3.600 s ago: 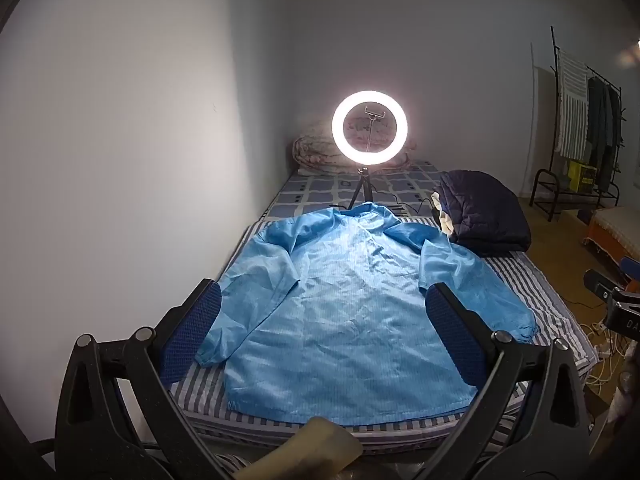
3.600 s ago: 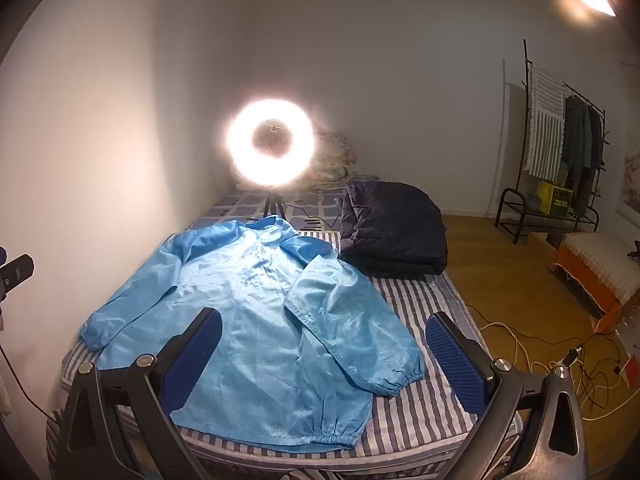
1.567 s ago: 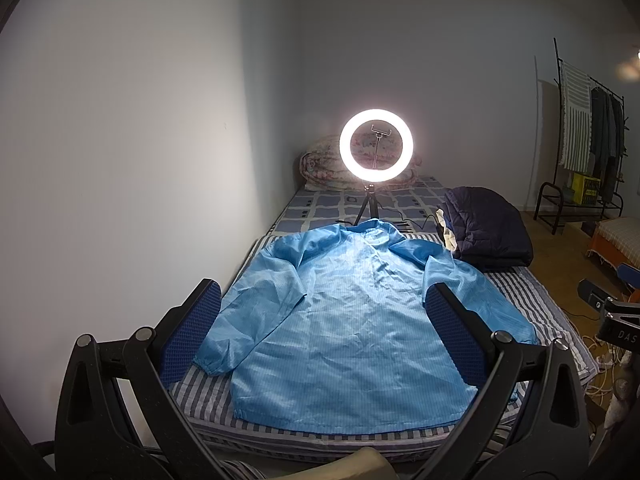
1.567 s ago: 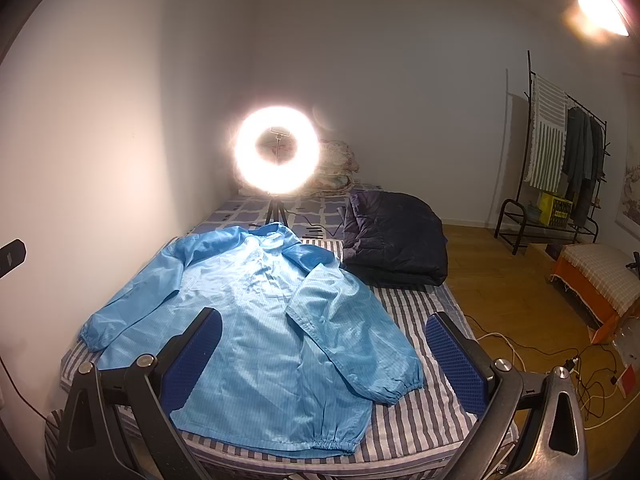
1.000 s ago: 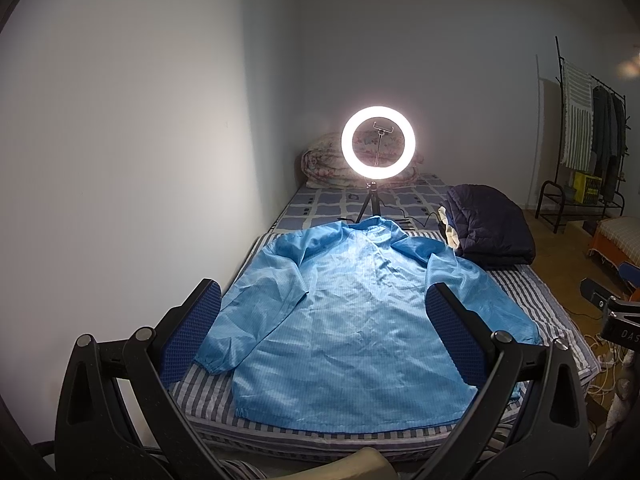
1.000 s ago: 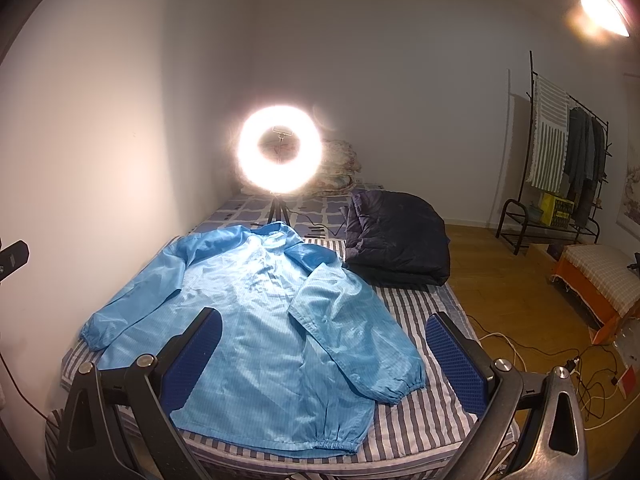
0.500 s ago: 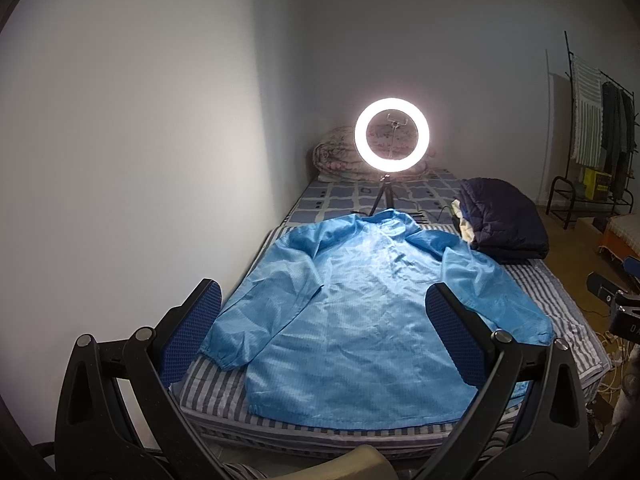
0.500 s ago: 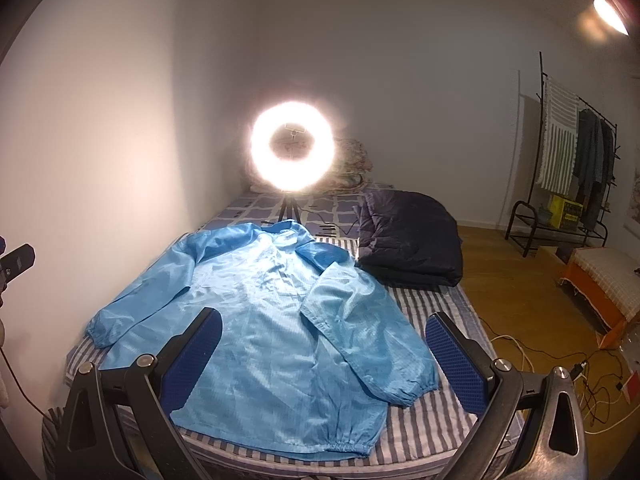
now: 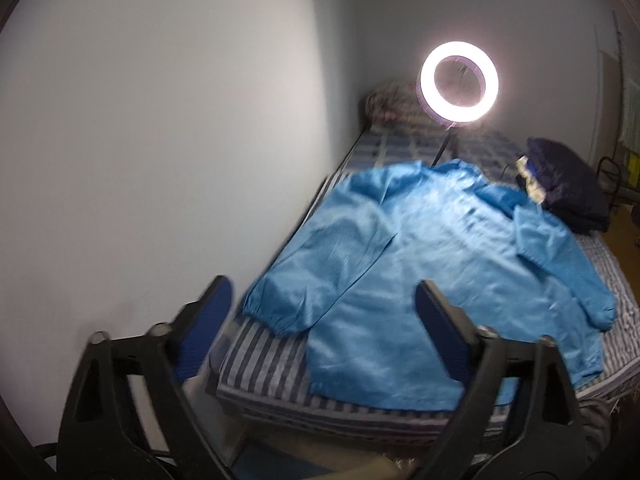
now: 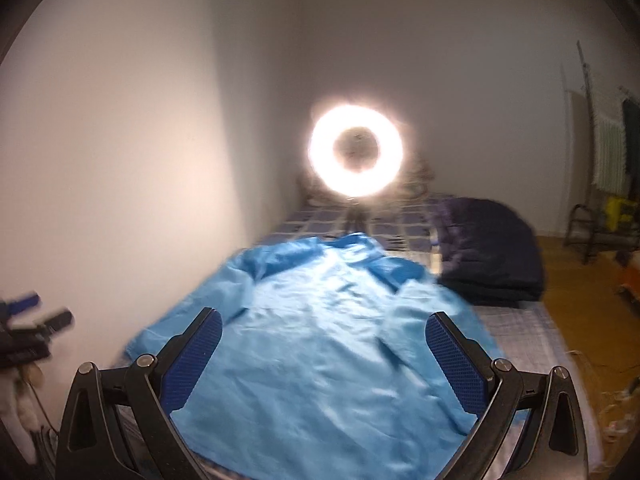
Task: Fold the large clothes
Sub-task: 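Move the left tool to the jacket's sleeve cuff and close on it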
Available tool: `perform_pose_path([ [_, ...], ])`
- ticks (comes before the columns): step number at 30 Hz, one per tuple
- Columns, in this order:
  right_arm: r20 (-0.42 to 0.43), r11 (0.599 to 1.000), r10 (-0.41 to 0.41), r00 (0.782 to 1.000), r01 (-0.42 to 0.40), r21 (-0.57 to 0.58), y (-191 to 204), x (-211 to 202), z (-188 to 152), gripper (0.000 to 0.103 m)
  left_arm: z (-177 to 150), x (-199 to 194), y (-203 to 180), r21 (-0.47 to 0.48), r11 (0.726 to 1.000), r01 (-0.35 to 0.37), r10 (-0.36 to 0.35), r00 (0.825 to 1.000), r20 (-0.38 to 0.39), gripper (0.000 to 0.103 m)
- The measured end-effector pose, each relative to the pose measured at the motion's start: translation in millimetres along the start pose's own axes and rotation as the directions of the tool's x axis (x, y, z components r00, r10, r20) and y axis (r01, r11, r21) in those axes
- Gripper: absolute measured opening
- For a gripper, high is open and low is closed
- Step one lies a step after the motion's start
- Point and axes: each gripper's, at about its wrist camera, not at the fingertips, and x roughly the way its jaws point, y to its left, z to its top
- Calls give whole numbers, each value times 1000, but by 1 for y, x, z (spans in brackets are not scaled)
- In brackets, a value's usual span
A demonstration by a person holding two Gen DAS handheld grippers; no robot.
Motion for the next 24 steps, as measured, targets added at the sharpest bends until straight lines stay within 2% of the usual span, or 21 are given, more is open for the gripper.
perform_pose_path([
  [5,-62,998,57,996,-58,-14,11,56,-1,103,-17,53,32,-111,993,35,-48,992,-119,67],
  [7,-84,996,86,993,-88,-18,14,78,-5,103,-24,73,41,-158,986,48,-73,984,-161,63],
  [10,-139,987,145,980,-152,-43,24,121,-17,98,-36,108,51,-212,976,57,-105,969,-222,63],
  [11,-159,985,154,975,-164,-51,27,131,-20,93,-39,118,53,-230,971,61,-117,964,-238,63],
  [12,-193,981,171,966,-185,-58,31,146,-26,87,-42,128,54,-248,967,64,-129,958,-255,63],
  [15,-259,969,223,940,-244,-50,35,174,-48,80,-48,155,57,-299,951,75,-164,945,-283,63],
  [16,-289,965,235,928,-258,-44,36,180,-55,79,-52,164,58,-326,943,73,-172,942,-287,63],
  [18,-356,948,282,891,-315,-37,36,188,-66,74,-57,181,60,-368,927,65,-186,934,-305,63],
  [19,-372,941,294,880,-334,-47,36,189,-70,74,-59,188,63,-385,921,65,-196,930,-311,63],
  [21,-380,943,286,879,-329,-52,34,191,-71,74,-66,202,70,-431,901,52,-212,919,-332,64],
  [23,-382,942,302,873,-334,-18,28,195,-70,74,-73,212,79,-475,880,36,-227,909,-351,70],
  [24,-385,942,310,869,-335,4,25,197,-70,74,-76,216,84,-495,868,26,-229,906,-355,70],
])
